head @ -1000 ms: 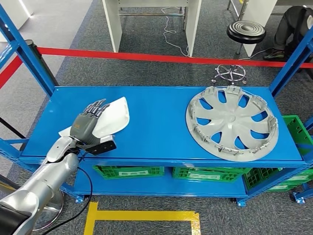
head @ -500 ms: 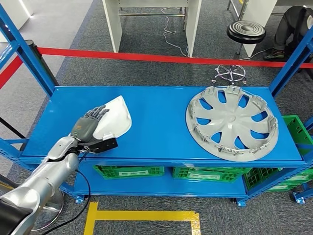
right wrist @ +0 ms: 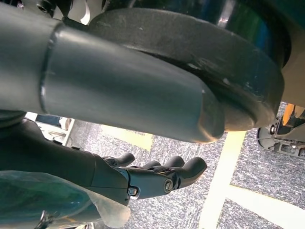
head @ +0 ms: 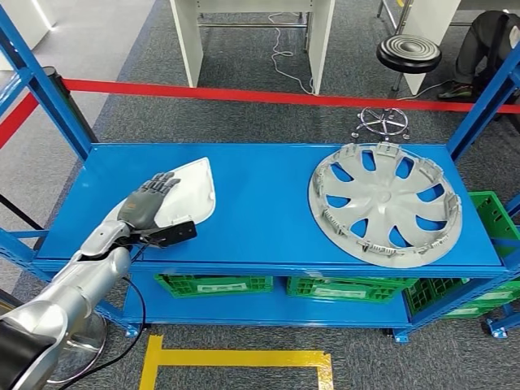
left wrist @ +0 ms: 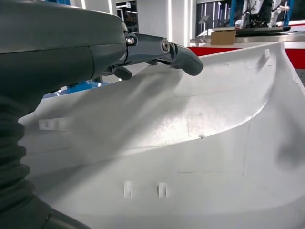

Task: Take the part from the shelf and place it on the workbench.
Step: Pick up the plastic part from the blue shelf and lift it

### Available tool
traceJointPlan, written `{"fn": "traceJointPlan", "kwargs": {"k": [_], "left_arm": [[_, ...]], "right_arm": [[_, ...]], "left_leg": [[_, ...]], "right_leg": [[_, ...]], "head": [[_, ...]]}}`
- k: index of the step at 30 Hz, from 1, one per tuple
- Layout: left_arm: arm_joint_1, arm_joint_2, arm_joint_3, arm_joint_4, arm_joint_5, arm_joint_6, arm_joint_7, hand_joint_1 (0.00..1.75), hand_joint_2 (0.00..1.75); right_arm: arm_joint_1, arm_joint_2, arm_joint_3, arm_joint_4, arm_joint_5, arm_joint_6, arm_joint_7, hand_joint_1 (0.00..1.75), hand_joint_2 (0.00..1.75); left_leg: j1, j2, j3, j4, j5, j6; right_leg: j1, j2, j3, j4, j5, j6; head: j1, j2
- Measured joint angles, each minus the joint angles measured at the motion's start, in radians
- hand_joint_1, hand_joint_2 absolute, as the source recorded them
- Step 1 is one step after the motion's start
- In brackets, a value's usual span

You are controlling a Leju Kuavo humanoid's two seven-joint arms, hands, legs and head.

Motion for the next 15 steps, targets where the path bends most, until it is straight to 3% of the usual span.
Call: {"fn": "traceJointPlan", "kwargs": {"k": [15], "left_arm": [[-0.021, -0.002, -0.002, 0.016, 0.029, -0.091, -0.033, 0.00, 1.75]], "right_arm": [[0.000, 0.000, 0.000, 0.001, 0.010, 0.005, 0.002, 0.00, 0.00]], "left_leg": [[0.000, 0.000, 0.000, 0.000, 0.001, 0.000]], "right_leg": [[0.000, 0.000, 0.000, 0.001, 0.001, 0.000]], "head": [[0.000, 0.000]]}}
